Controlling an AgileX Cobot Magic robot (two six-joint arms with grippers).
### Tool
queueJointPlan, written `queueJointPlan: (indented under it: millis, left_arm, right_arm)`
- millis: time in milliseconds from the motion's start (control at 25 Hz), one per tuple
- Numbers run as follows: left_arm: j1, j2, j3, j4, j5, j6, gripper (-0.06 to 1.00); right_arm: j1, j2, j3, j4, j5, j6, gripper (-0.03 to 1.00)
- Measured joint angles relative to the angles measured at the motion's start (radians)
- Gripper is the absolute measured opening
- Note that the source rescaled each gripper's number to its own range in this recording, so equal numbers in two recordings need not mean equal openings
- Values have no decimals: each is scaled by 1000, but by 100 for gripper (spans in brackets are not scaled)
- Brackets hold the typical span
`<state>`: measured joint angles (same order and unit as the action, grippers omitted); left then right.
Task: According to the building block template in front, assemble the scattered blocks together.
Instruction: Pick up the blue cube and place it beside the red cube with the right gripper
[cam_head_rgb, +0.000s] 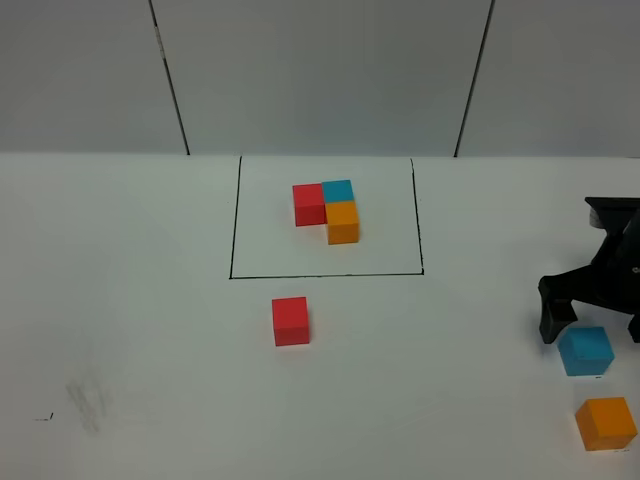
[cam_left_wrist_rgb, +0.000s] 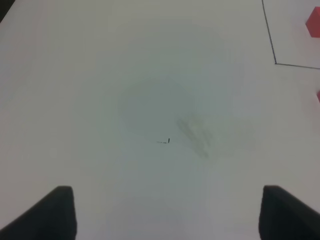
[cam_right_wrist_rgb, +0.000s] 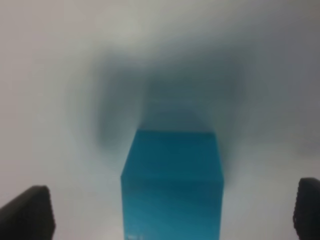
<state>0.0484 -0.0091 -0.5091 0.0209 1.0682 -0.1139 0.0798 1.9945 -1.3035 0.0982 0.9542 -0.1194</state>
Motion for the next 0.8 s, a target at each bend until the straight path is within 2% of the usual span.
queueJointPlan:
  millis: [800]
  left_arm:
    - [0,0,0,0,-1,0,94]
  right_arm:
    - [0,19,58,-1,-58,42,83]
